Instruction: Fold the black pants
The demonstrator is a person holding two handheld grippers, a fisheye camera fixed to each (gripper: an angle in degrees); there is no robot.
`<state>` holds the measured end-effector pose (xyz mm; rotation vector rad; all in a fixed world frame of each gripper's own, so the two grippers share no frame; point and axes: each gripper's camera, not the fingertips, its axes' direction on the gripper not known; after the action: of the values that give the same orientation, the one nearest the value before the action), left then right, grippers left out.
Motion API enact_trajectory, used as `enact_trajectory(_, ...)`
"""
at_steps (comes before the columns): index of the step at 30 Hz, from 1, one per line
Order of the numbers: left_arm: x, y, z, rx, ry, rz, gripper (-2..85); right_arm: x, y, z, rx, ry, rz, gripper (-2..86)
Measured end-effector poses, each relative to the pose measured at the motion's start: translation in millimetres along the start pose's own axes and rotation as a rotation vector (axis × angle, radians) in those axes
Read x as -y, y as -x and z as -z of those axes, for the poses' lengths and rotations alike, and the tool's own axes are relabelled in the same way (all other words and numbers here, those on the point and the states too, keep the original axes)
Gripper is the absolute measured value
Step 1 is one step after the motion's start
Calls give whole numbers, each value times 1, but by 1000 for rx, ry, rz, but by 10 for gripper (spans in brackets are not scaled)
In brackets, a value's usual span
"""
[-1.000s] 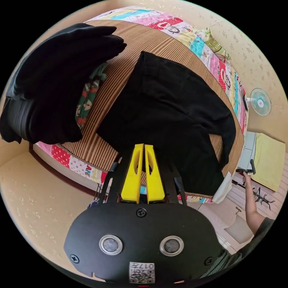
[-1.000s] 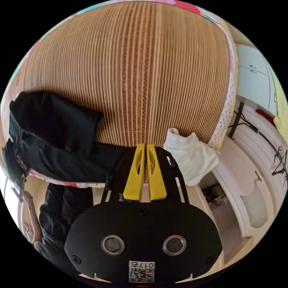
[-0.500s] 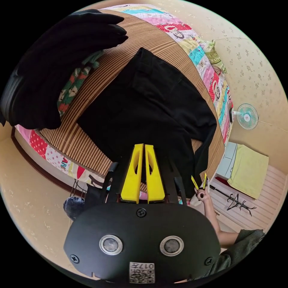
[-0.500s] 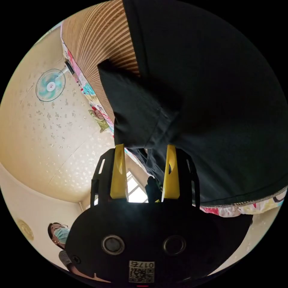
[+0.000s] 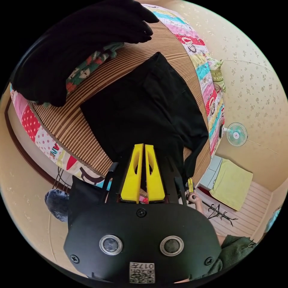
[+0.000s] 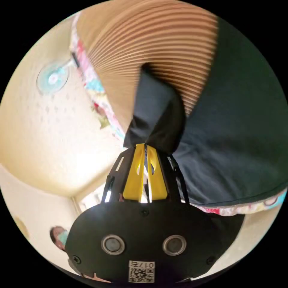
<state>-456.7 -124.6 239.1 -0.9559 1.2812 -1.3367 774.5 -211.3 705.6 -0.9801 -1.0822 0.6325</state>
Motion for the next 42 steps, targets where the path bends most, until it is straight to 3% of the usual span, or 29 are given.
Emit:
enact_trajectory(1, 4, 2, 3, 4, 12, -14, 9, 4, 22, -1, -26, 38, 73, 15)
enact_trajectory(3, 12, 8, 4, -21, 48, -42, 45, 13, 120, -3, -93, 194, 437, 11)
enact_trajectory(6, 23, 22, 7, -14, 81, -36, 74, 2, 219, 18, -235, 233, 814, 10)
enact_trajectory(7, 25, 30, 9, -9, 80, -22, 79, 3, 231, 24, -273, 220, 848, 10)
enact_trajectory(12, 31, 73, 9, 18, 96, 120, 106, 35, 226, 98, -493, -64, 803, 11)
enact_trajectory(16, 32, 109, 4, -28, 130, 237, 124, 57, 129, 127, -414, -114, 518, 23)
enact_trajectory(21, 41, 84, -6, -16, 212, 83, 116, 73, 5, 53, -295, 68, 327, 114)
enact_trajectory(27, 55, 19, -12, -16, 279, -192, 102, 118, -24, -44, 50, 10, 329, 144)
enact_trajectory(32, 60, 7, -5, -56, 282, -239, 100, 168, 1, -97, -60, -131, 265, 132)
enact_trajectory(33, 61, 9, -1, -61, 279, -235, 99, 179, 8, -110, 7, -112, 276, 74)
enact_trajectory(35, 60, 15, 7, -72, 270, -225, 97, 188, 22, -128, 199, -61, 332, 39)
enact_trajectory(38, 59, 32, 21, -93, 255, -198, 89, 164, 67, -163, 457, 259, 661, 30)
enact_trajectory(40, 58, 51, 31, -102, 243, -153, 87, 119, 85, -172, 467, 484, 886, 28)
enact_trajectory(42, 57, 67, 37, -115, 229, -111, 86, 78, 66, -159, 302, 485, 987, 25)
